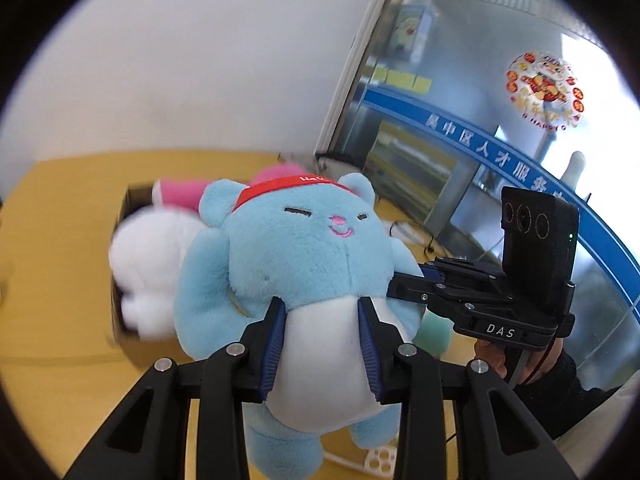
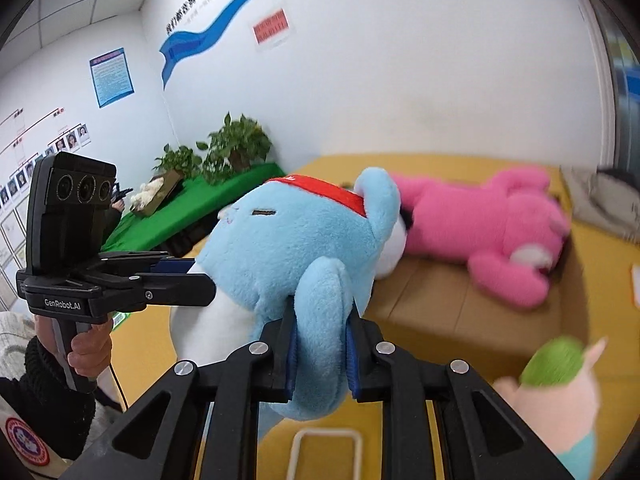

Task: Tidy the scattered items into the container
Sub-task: 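Lift the blue bear with both grippers and carry it over the box, then lower the blue bear into the box and open both grippers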

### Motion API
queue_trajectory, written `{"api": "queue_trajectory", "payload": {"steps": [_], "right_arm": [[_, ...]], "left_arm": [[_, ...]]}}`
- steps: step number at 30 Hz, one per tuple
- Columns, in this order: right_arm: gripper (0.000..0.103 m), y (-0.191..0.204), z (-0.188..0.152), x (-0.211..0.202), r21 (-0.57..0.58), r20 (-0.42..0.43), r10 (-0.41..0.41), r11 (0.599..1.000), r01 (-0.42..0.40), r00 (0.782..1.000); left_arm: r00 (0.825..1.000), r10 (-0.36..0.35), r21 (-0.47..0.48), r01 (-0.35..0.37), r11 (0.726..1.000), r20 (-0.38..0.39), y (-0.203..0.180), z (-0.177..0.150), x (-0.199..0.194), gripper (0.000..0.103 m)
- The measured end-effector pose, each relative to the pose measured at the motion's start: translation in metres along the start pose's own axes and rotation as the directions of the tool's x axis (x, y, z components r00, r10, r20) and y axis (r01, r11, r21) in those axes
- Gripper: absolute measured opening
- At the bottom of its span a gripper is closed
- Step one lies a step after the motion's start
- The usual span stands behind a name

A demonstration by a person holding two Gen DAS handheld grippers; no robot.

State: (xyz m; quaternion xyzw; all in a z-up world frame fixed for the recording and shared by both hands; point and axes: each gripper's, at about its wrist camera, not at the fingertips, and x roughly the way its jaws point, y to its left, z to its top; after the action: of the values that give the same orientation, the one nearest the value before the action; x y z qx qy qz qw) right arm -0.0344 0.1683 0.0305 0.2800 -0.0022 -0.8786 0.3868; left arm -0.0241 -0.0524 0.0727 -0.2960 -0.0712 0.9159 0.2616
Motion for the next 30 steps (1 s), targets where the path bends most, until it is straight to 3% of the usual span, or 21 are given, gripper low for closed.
{"api": "queue_trajectory", "payload": {"steps": [7,13,21,30], "right_arm": [[0.020,-0.011,0.097,-0.034,-0.125,0.165,-0.072,0.988,0.093,0.984],[0.020,-0.044,0.130,-0.014,-0.147,0.167,-0.095,0.982,0.120,0.981],[0.020,-0.113,0.103,0.072,-0.057,0.015,-0.119,0.991,0.119,0.993],[0.020,-0.163,0.052,0.137,0.005,-0.170,-0.128,0.991,0.131,0.977]], "left_arm": [[0.992,-0.006,0.113,-0.008,0.994,0.122,-0.019,0.092,0.001,0.034],[0.996,0.005,0.091,-0.013,0.996,0.092,-0.002,0.116,0.052,0.034],[0.998,0.009,-0.054,-0.013,0.998,-0.067,0.052,0.080,0.145,0.034],[0.983,0.039,-0.112,-0.060,0.992,-0.178,0.069,0.039,0.198,0.033]]}}
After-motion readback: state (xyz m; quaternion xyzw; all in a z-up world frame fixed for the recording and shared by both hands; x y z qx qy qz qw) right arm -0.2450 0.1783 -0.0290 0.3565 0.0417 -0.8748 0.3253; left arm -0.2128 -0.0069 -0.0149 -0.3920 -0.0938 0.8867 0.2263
